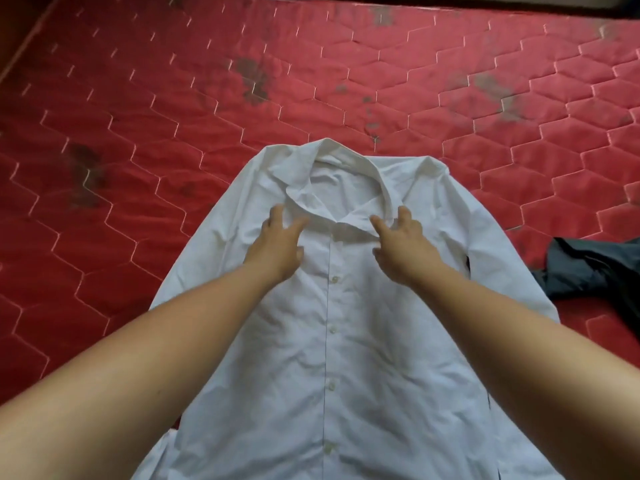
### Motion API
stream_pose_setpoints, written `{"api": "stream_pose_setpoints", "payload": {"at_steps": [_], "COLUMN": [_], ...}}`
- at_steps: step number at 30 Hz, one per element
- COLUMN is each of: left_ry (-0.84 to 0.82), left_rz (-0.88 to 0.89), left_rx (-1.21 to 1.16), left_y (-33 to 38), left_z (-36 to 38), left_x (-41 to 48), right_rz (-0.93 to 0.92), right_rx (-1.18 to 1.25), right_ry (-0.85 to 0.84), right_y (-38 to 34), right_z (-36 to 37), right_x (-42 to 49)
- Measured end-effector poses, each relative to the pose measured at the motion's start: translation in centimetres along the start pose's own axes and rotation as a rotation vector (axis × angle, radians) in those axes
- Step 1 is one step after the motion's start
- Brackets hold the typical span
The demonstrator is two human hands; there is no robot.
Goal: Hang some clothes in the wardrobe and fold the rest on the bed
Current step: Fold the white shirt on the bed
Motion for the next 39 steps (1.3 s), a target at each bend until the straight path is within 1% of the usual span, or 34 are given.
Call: {"api": "stream_pose_setpoints", "payload": {"at_steps": [2, 4, 7, 9, 10, 12, 13, 14, 15, 16, 18, 19, 21, 22, 24, 25, 26, 28, 29, 30, 32, 34, 35, 36, 39], "left_ry": [0.003, -0.065, -0.161, -0.177, -0.137, 0.026, 0.094, 0.122, 0.129, 0.126, 0.13, 0.156, 0.196, 0.173, 0.091, 0.075, 0.077, 0.089, 0.098, 0.106, 0.137, 0.193, 0.189, 0.149, -0.041], "left_rz": [-0.007, 0.012, 0.108, 0.141, 0.145, 0.196, 0.244, 0.29, 0.323, 0.332, 0.278, 0.22, 0.078, 0.027, -0.036, -0.058, -0.081, -0.128, -0.145, -0.156, -0.125, -0.033, 0.027, 0.085, 0.185], "left_rx": [0.024, 0.115, 0.288, 0.336, 0.34, 0.382, 0.44, 0.489, 0.49, 0.437, 0.235, 0.119, -0.031, -0.046, -0.028, -0.01, 0.009, 0.025, 0.016, -0.002, -0.035, -0.031, -0.01, 0.017, 0.135], "left_y": [0.3, 0.4, 0.6, 0.6, 0.7, 1.8, 2.5, 3.0, 3.3, 3.2, 2.6, 2.1, 0.9, 0.5, 0.1, -0.1, -0.3, -0.7, -0.9, -1.2, -1.6, -1.8, -1.9, -2.0, -3.9], "left_z": [-0.8, -0.8, -0.1, 0.3, 0.0, -1.6, -2.2, -2.5, -2.7, -2.8, -3.2, -3.7, -4.1, -3.8, -2.9, -2.6, -2.5, -2.5, -2.7, -2.9, -3.3, -3.8, -3.6, -2.9, -0.4], "left_x": [3.1, 5.5, 7.6, 8.3, 8.4, 8.5, 8.3, 8.1, 7.9, 8.0, 8.3, 8.6, 9.5, 10.1, 11.2, 11.7, 12.2, 12.8, 12.9, 12.8, 12.5, 11.7, 11.3, 11.1, 11.0], "right_rz": [0.025, 0.011, -0.038, 0.007, 0.055, 0.157, 0.179, 0.166, 0.127, 0.063, -0.086, -0.123, -0.082, -0.039, 0.032, 0.061, 0.09, 0.13, 0.128, 0.116, 0.1, 0.037, -0.016, -0.066, -0.104], "right_rx": [-0.004, -0.059, -0.143, -0.117, -0.083, 0.007, 0.022, 0.001, -0.036, -0.074, -0.127, -0.096, 0.122, 0.233, 0.339, 0.347, 0.322, 0.199, 0.159, 0.153, 0.177, 0.105, 0.027, -0.049, -0.146], "right_ry": [-0.048, -0.06, -0.021, 0.022, 0.034, 0.086, 0.134, 0.182, 0.217, 0.234, 0.23, 0.218, 0.214, 0.226, 0.285, 0.301, 0.277, 0.134, 0.088, 0.083, 0.197, 0.295, 0.277, 0.23, 0.072], "right_y": [1.0, 1.9, 2.7, 3.7, 4.2, 5.3, 5.5, 5.3, 4.8, 4.2, 2.8, 2.4, 2.5, 2.6, 2.6, 2.8, 3.0, 3.8, 4.2, 4.7, 6.0, 6.3, 6.1, 5.9, 6.9], "right_z": [0.2, 0.5, 0.7, 0.5, 0.3, -0.3, -0.8, -1.3, -1.8, -2.1, -2.2, -2.3, -2.9, -3.2, -3.5, -3.4, -3.1, -1.5, -1.0, -1.0, -2.3, -3.1, -2.6, -1.6, 1.8], "right_x": [2.0, 3.2, 4.4, 5.3, 5.6, 6.2, 6.3, 6.4, 6.4, 6.5, 6.4, 6.4, 6.6, 6.8, 7.5, 7.9, 8.4, 9.4, 9.8, 10.2, 10.5, 10.3, 10.0, 9.7, 9.3]}}
Point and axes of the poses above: each hand's wrist, its own x-axis towards the middle knuckle, its own z-axis out of the palm, y = z × x, the point moved 10 cm from there along x, towards the middle knuckle
